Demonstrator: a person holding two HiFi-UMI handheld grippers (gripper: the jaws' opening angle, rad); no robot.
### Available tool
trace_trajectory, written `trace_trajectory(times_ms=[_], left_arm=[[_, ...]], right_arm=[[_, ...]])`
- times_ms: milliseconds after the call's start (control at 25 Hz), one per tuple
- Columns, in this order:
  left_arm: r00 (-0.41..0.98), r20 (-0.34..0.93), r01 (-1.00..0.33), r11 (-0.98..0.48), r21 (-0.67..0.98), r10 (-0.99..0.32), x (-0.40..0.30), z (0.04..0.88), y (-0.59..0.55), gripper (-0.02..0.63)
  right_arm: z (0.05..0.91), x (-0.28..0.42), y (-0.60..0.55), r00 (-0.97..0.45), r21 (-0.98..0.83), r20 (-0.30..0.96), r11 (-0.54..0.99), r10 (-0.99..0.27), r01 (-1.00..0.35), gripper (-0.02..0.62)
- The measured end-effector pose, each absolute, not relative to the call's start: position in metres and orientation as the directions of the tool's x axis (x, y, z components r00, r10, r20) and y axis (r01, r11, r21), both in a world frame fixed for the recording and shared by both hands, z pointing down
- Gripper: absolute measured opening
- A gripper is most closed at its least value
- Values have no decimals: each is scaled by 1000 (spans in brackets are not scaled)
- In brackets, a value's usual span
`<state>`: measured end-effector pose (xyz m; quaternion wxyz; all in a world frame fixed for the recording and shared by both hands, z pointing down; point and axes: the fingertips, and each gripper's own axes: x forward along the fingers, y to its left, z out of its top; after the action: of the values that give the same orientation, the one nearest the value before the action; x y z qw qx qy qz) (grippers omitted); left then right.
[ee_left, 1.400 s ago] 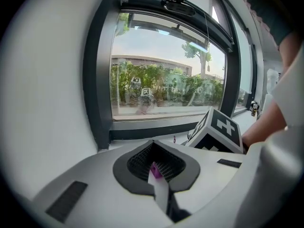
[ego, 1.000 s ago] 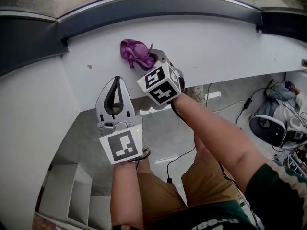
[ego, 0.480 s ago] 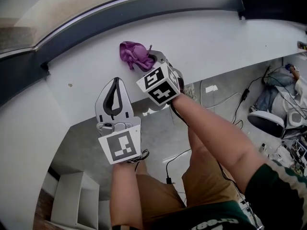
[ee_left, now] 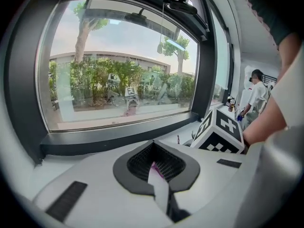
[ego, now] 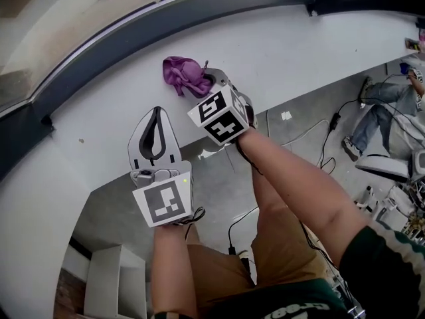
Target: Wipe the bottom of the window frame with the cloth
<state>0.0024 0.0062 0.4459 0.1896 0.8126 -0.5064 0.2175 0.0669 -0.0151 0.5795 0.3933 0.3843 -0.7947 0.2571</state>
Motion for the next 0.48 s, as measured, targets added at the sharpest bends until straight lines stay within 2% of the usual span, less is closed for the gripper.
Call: trace_trajectory(times_ms=[480], left_arm=[[455,555,-867,-489,97,-696,70,451,-19,3]], right_arm=[[579,141,-26,-355,-103,828,505,-434,-857,152]])
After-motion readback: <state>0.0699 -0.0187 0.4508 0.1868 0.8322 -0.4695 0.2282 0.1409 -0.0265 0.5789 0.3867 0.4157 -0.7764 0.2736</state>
